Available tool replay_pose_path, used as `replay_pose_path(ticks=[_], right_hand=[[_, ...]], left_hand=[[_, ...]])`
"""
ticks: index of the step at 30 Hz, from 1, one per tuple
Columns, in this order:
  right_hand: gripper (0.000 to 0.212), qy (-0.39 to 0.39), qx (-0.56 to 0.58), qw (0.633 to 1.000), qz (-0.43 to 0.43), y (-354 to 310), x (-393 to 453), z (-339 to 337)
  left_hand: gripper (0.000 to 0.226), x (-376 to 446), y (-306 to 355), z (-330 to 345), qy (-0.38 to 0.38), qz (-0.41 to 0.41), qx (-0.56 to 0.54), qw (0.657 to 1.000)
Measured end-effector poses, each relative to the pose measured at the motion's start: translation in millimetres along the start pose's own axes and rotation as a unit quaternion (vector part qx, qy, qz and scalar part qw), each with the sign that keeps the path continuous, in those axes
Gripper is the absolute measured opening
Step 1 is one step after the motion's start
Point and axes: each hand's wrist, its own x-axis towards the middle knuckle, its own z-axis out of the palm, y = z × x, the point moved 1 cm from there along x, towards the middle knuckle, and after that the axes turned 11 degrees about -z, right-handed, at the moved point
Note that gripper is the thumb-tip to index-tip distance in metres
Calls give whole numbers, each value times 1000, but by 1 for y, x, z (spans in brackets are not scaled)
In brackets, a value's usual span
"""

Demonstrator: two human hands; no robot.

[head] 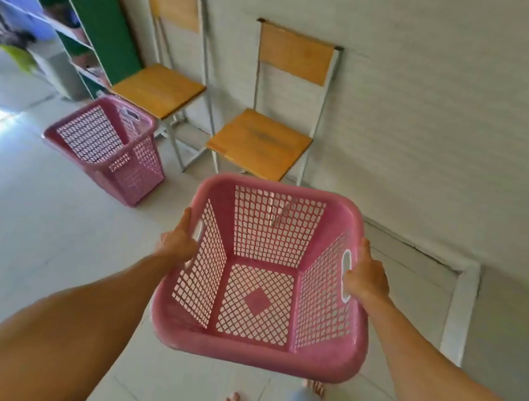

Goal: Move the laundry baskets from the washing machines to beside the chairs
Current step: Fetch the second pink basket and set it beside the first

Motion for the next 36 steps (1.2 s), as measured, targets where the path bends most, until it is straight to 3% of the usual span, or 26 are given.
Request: replay_pose_path(ticks=[8,12,18,21,25,30,36], right_hand=[[72,-21,0,997,-74,-141,66,70],[60,-2,-7,995,-96,-174,93,87],[75,-45,8,993,-108,-258,159,125],[70,-49,6,992,-119,-295,184,137],[76,-32,2,991,-131,-338,206,149],[76,-42,32,996,-71,-380,230,168],[46,-32,19,998,49,-414,253,204]], left_hand=[[81,84,-72,-88,39,-57,-68,995],[77,114,-84,-104,40,-54,-97,993],[69,201,-93,-167,22,-84,-68,994],[72,244,-87,-198,33,-77,-35,996],[89,300,-85,-228,40,-70,-14,997],[93,371,-88,-253,31,-21,37,999],[82,473,-78,-270,-27,71,109,991]])
